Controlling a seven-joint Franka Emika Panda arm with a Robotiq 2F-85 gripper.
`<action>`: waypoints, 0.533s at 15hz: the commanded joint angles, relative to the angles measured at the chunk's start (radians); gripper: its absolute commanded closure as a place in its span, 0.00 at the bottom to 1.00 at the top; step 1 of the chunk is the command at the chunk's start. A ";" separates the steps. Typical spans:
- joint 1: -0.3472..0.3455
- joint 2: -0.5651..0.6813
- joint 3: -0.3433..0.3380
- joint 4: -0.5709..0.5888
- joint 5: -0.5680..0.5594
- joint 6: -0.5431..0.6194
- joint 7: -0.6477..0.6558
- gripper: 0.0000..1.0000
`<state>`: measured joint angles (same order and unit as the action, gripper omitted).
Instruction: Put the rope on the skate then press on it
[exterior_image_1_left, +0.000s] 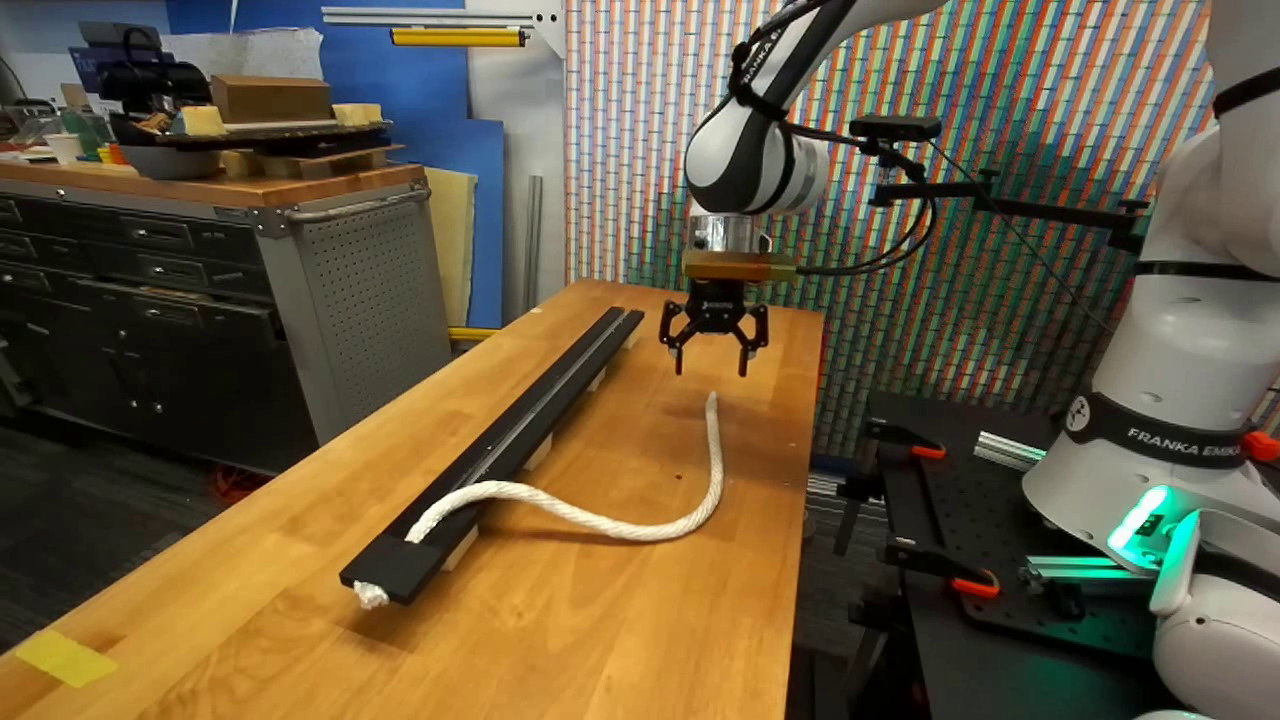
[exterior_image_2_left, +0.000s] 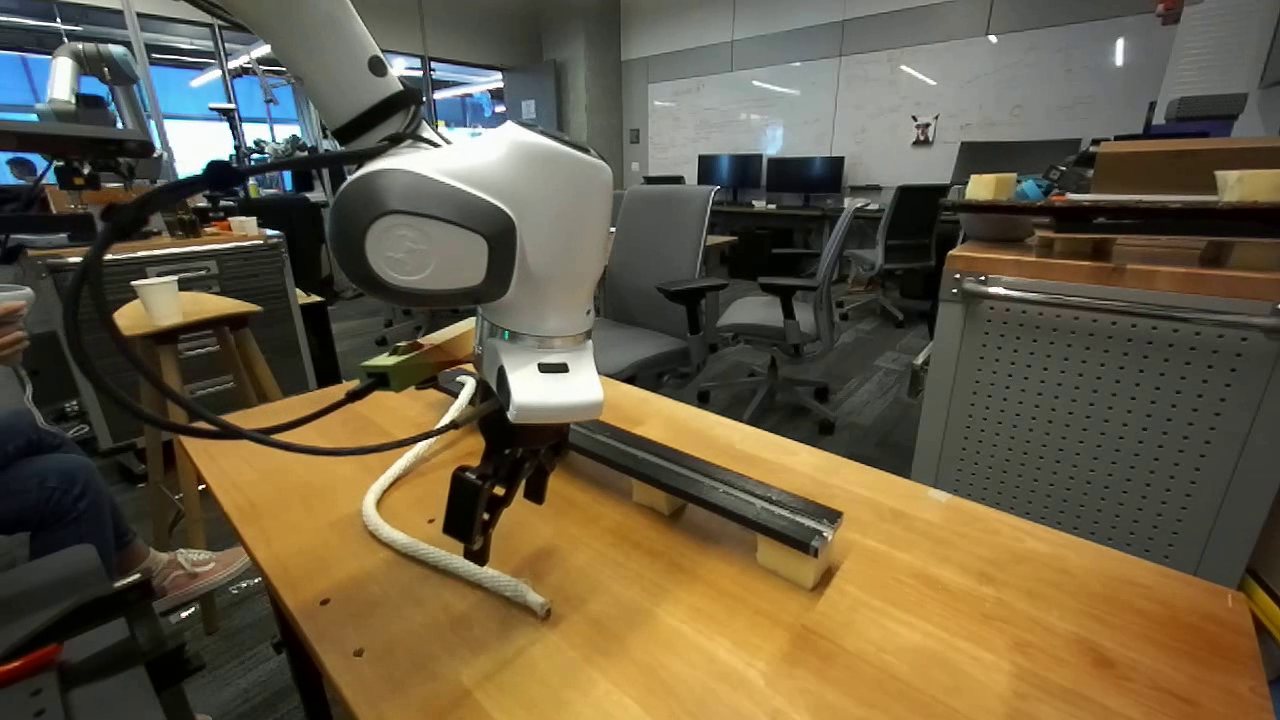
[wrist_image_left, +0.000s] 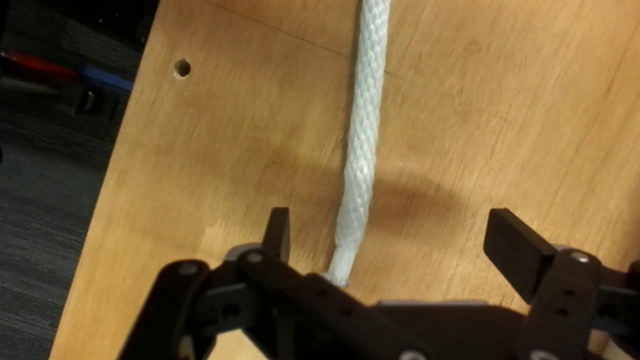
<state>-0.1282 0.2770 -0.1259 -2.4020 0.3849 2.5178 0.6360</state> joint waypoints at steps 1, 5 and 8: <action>-0.003 0.079 0.002 0.059 0.065 0.024 -0.001 0.00; -0.002 0.141 -0.004 0.098 0.090 0.045 0.020 0.00; -0.004 0.178 -0.008 0.120 0.097 0.060 0.044 0.00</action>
<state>-0.1309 0.3980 -0.1275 -2.3336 0.4531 2.5608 0.6575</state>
